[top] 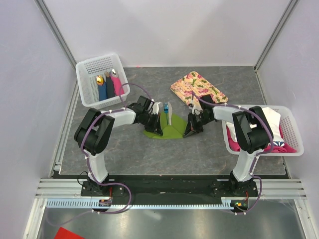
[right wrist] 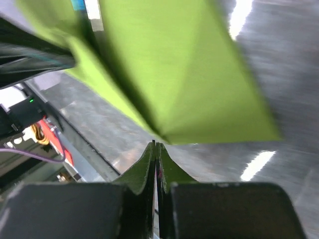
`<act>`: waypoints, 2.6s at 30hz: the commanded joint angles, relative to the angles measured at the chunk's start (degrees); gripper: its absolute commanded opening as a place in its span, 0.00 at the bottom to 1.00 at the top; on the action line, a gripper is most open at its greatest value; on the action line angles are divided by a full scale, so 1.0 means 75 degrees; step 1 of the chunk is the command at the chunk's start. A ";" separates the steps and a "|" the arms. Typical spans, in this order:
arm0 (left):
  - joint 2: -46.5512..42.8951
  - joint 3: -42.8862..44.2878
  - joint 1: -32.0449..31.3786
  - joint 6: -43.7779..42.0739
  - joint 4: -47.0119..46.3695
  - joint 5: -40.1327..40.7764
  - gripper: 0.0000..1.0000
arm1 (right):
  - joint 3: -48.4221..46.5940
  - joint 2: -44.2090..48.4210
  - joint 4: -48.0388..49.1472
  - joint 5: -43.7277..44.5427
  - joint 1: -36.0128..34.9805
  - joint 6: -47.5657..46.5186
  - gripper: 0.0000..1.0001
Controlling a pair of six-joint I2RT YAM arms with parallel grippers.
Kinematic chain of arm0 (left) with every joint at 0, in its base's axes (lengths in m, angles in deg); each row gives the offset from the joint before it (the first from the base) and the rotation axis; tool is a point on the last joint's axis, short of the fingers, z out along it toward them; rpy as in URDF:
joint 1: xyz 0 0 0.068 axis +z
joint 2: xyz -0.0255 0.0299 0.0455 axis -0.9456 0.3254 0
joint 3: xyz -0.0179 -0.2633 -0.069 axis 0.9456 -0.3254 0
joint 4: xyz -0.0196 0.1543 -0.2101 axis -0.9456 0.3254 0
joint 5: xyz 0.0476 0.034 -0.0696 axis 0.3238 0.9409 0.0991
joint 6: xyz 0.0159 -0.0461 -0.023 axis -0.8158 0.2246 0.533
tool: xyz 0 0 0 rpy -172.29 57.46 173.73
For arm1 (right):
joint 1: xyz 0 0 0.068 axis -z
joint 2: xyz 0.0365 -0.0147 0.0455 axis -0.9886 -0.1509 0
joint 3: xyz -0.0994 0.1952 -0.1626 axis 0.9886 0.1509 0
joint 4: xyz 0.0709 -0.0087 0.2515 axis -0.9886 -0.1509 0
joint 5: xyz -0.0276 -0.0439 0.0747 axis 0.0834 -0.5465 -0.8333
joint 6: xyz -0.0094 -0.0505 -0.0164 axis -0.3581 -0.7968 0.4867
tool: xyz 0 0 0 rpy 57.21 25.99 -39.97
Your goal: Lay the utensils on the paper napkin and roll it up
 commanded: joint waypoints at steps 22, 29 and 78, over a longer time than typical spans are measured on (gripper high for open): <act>-0.0285 -0.0151 0.0128 0.0270 -0.0259 -0.0403 0.10 | -0.0343 -0.0719 0.1122 0.0456 -0.0904 0.0805 0.02; -0.0730 -0.0269 0.0046 0.0634 -0.0553 -0.1026 0.22 | -0.0284 -0.0684 0.1017 0.0457 -0.0857 0.0758 0.02; -0.1502 -0.0843 0.0316 -0.0443 -0.0144 -0.1143 0.27 | -0.0413 -0.0648 0.0782 0.0996 -0.0857 0.0360 0.00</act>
